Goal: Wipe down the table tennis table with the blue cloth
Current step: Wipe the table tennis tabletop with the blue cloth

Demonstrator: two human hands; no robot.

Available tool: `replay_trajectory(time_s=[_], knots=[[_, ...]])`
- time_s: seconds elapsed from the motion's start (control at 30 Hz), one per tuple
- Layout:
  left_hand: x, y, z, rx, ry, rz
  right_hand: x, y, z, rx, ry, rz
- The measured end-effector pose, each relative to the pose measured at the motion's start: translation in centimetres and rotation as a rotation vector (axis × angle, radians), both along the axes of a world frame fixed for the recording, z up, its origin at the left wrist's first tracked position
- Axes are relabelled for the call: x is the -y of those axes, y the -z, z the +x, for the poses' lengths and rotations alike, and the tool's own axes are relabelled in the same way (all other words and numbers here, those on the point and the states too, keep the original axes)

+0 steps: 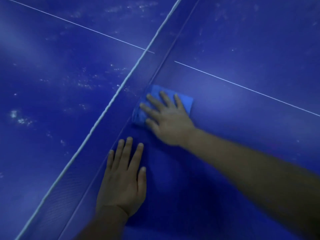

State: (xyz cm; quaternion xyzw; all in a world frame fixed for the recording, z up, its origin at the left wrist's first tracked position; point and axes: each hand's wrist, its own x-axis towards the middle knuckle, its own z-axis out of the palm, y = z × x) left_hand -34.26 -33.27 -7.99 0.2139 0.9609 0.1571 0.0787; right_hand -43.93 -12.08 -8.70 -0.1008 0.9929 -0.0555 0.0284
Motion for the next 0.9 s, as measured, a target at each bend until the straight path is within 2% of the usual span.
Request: replay_trajectory(time_s=[0.1,0.2,0.23,0.3,0.37,0.4,0.5,0.57,0.67,0.77,0.83,0.9], knots=[[-0.1,0.0,-0.1,0.003,0.016,-0.024,-4.8,-0.7,-7.7,0.018,0.202,0.061],[0.0,0.0,0.0,0.019,0.015,-0.047,-5.8,-0.7,-9.1,0.047,0.391,0.001],[0.1,0.0,0.0,0.025,0.018,-0.059,-4.5,-0.6,-7.8,0.018,0.363,0.008],[0.1,0.0,-0.1,0.035,0.029,-0.07,-1.6,-0.1,-3.9,-0.031,0.161,0.006],[0.1,0.0,-0.2,0.036,0.039,-0.074,-1.3,-0.2,-2.3,0.025,0.009,0.0],[0.1,0.0,-0.1,0.037,0.044,-0.077,-2.3,-0.4,-3.4,0.031,-0.001,0.014],[0.2,0.0,-0.1,0.034,0.051,-0.091,-6.3,-1.2,-8.9,0.033,0.213,0.077],[0.3,0.1,-0.1,0.031,0.051,-0.106,-7.0,-1.1,-9.4,0.045,0.291,0.057],[0.2,0.1,-0.3,0.039,0.06,-0.098,-4.0,-0.1,-4.0,-0.015,0.071,0.039],[0.2,-0.1,-0.3,0.032,0.055,-0.126,-3.6,-0.2,-1.9,0.057,-0.087,0.006],[0.2,-0.1,-0.3,0.029,0.059,-0.135,-4.6,-0.5,-5.4,0.024,0.054,0.05],[0.2,0.1,-0.3,0.029,0.059,-0.147,-4.9,-0.7,-9.1,0.021,0.337,0.021]])
